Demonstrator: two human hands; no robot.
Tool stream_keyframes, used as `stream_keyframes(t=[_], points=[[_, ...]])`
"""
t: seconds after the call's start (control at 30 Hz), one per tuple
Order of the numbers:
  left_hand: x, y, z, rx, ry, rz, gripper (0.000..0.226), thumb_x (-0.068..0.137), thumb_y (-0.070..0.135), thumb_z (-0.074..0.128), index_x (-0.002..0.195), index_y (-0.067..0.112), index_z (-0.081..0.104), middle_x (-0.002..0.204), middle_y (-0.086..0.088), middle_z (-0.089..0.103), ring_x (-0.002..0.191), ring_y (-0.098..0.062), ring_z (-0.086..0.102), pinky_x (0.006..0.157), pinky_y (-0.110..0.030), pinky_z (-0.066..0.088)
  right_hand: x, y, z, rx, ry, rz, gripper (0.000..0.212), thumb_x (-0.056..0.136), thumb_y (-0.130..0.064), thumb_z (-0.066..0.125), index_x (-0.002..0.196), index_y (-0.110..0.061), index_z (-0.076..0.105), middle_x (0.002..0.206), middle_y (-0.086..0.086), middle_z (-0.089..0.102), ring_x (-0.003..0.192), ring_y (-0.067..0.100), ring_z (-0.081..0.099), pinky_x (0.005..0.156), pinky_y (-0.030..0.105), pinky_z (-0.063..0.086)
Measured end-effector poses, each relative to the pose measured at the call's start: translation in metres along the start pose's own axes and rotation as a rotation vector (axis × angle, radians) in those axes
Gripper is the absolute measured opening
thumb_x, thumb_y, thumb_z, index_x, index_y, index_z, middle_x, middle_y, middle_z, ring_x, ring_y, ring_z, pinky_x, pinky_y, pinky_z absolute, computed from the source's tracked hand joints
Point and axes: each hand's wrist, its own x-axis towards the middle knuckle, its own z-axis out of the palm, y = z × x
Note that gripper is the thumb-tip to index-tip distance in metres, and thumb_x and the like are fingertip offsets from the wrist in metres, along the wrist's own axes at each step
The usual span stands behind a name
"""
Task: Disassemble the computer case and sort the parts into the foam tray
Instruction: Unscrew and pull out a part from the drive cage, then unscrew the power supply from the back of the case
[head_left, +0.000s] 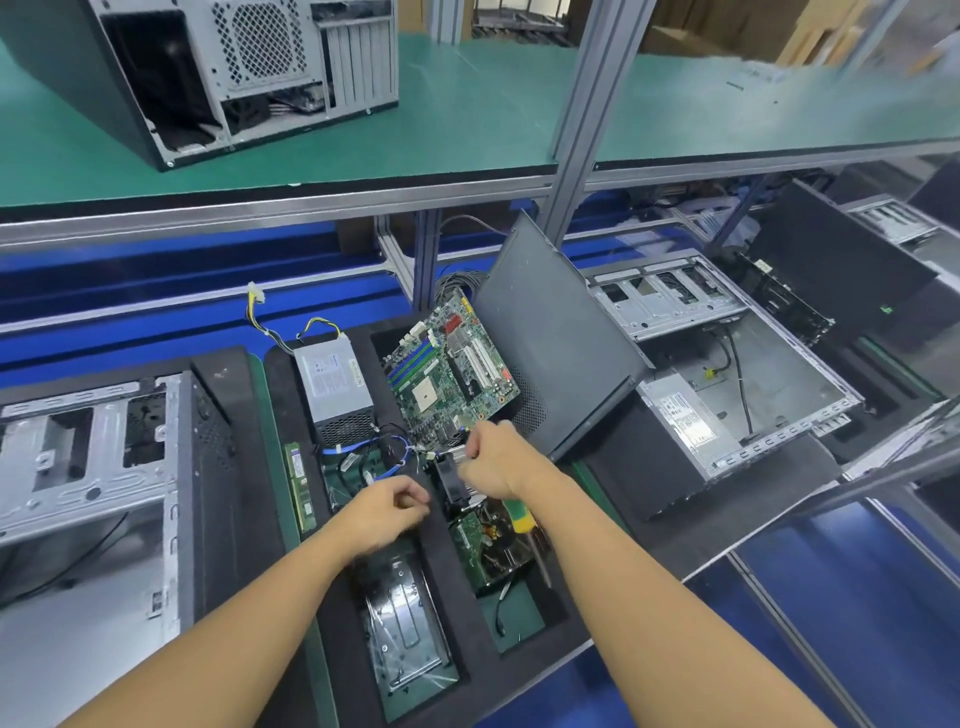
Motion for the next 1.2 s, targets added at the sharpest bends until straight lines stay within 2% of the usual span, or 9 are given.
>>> stream_keyframes(t=[0.07,0.13,0.33,0.5,0.7,0.83,0.93,1.03,1.2], points=[[-0.008,0.012,-0.009,-0.06,-0.049,0.105,0.028,0.087,0.009,0.073,0.106,0.026,0.064,0.104,0.012,0.069,0.095,-0.008,0.065,0.08,-0.012,0.048,-0.006,-0.022,0.001,0.067,0.035,-0.125,0.016,0.083,-0.014,0.059,0.096,-0.021,0.052,0.113,0.005,0.039,0.074,0.022,0.053,0.064,0.034,0.042],[-0.017,0.023,-0.018,-0.008,-0.069,0.203,0.03,0.083,0.018,0.078,0.104,0.035,0.064,0.094,0.021,0.07,0.085,0.005,0.062,0.077,-0.011,0.045,-0.011,-0.04,0.004,0.119,0.064,-0.274,0.019,0.084,-0.007,0.06,0.097,-0.02,0.054,0.112,0.004,0.041,0.086,0.026,0.055,0.081,0.036,0.048],[-0.042,0.035,-0.049,0.028,0.17,0.305,0.016,0.088,0.023,0.073,0.096,0.036,0.067,0.084,0.019,0.07,0.078,-0.005,0.063,0.079,-0.03,0.05,-0.023,-0.066,0.004,0.381,0.255,-0.545,0.025,0.097,0.0,0.05,0.108,-0.022,0.056,0.108,-0.009,0.046,0.092,-0.008,0.049,0.087,0.005,0.034],[-0.063,0.044,-0.07,0.053,0.278,0.33,0.026,0.084,0.022,0.078,0.096,0.043,0.068,0.087,0.018,0.071,0.077,0.0,0.063,0.073,-0.015,0.047,-0.029,-0.067,-0.009,0.368,0.291,-0.531,0.012,0.099,-0.023,0.059,0.111,-0.022,0.058,0.111,-0.004,0.059,0.095,0.007,0.055,0.087,0.024,0.044],[-0.072,0.048,-0.064,0.243,0.564,0.411,0.032,0.067,0.008,0.088,0.089,0.028,0.075,0.082,0.016,0.065,0.079,-0.004,0.06,0.073,-0.018,0.046,-0.034,-0.066,-0.022,-0.357,0.114,-0.325,0.044,0.084,-0.067,0.059,0.108,-0.031,0.069,0.11,0.001,0.067,0.101,0.026,0.063,0.077,0.037,0.046],[-0.07,0.062,-0.052,0.575,0.553,0.605,0.043,0.057,0.001,0.086,0.09,0.025,0.074,0.085,0.015,0.063,0.081,-0.014,0.061,0.075,-0.035,0.048,-0.04,-0.051,-0.013,-0.153,-0.173,-0.395,0.03,0.096,-0.045,0.055,0.102,-0.016,0.059,0.104,0.01,0.071,0.086,0.023,0.063,0.074,0.035,0.046],[-0.071,0.065,-0.042,0.665,0.586,0.62,0.059,0.055,0.006,0.088,0.109,0.023,0.07,0.103,0.009,0.068,0.097,-0.018,0.062,0.09,-0.033,0.044,-0.048,-0.033,-0.001,0.088,-0.213,-0.385,0.015,0.1,-0.033,0.05,0.092,-0.021,0.051,0.082,0.004,0.071,0.063,0.013,0.059,0.074,0.035,0.052],[-0.079,0.062,-0.037,0.641,0.62,0.496,0.076,0.063,0.012,0.086,0.134,0.019,0.058,0.134,0.001,0.057,0.121,-0.019,0.052,0.104,-0.036,0.041,-0.053,-0.023,0.011,0.127,-0.108,-0.368,0.024,0.098,-0.038,0.053,0.103,-0.014,0.054,0.082,0.006,0.065,0.07,0.024,0.059,0.079,0.043,0.055],[-0.122,0.043,-0.043,0.557,0.66,0.328,0.056,0.083,0.023,0.07,0.137,0.017,0.056,0.155,-0.004,0.036,0.14,-0.024,0.039,0.111,-0.04,0.036,-0.06,-0.045,0.037,0.197,-0.083,-0.375,0.011,0.094,-0.037,0.055,0.092,-0.033,0.045,0.065,-0.004,0.059,0.046,0.012,0.057,0.047,0.025,0.046]])
